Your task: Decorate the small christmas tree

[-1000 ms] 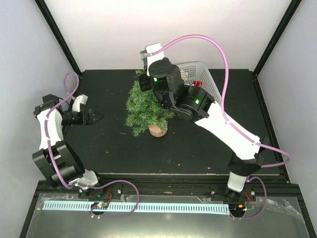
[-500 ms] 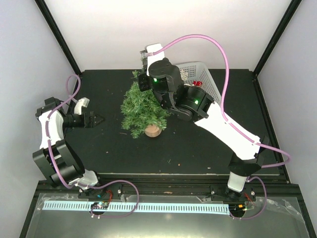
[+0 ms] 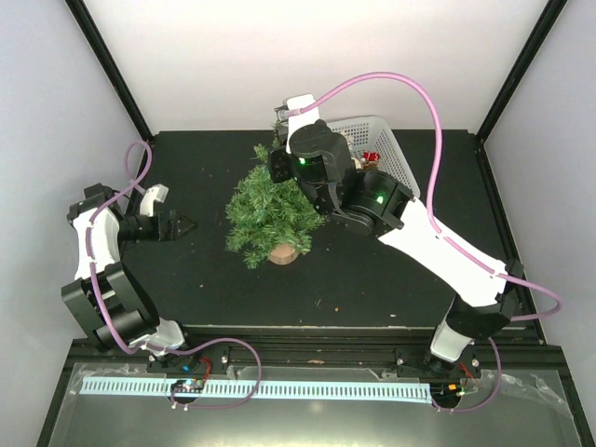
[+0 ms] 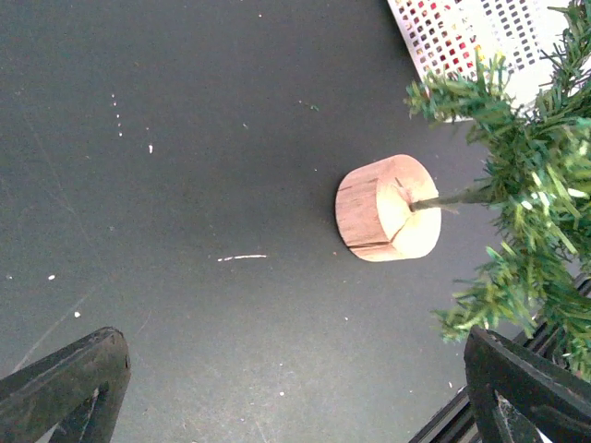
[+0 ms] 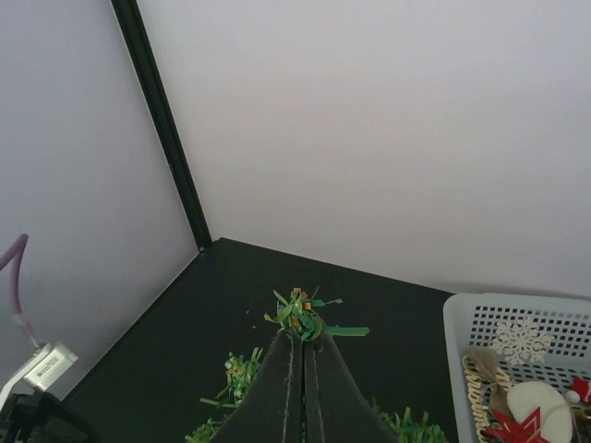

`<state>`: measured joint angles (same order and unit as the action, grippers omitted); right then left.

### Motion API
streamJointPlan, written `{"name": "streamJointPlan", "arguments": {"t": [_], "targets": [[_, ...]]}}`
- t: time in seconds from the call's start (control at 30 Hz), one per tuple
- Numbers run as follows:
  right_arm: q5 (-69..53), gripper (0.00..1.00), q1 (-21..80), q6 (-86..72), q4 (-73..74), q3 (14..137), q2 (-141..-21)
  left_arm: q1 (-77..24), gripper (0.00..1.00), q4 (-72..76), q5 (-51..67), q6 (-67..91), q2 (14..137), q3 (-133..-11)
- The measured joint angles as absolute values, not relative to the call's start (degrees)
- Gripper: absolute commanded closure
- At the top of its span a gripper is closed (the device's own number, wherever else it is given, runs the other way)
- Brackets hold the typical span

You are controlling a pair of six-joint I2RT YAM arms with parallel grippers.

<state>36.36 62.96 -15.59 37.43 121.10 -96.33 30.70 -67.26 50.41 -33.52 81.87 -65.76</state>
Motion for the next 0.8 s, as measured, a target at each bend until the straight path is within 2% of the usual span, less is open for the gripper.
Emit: {"name": "streamJointPlan", "arguments": {"t": [0.1,0.17,0.37,0.47,0.67,0.8], "targets": [[35.5,0.95,63.0,-16.3,37.9,120.8,-95.6,30.7,0.01,-67.3,50.4,-33.5,81.9,-65.5],[35.0,0.88,63.0,-16.9,38.3,120.7,-95.4,30.7,0.01,-67.3,50.4,-33.5,81.9,-65.3],[33.6,0.54,63.0,-17.3,37.3,120.7,-94.5,30.7,0.01,-67.3,50.4,-33.5,81.9,-65.3],[32.6,0.44,63.0,-17.7,36.7,120.7,-93.3,30.7,0.01,-67.3,50.4,-33.5,81.9,-65.2],[32.0,0.35,63.0,-17.9,35.5,120.8,-91.0,30.7,0.01,-67.3,50.4,-33.8,81.8,-64.5],[34.5,0.36,63.0,-17.8,35.5,120.8,-89.2,30.7,0.01,-67.5,50.3,-34.3,81.4,-64.5]]}}
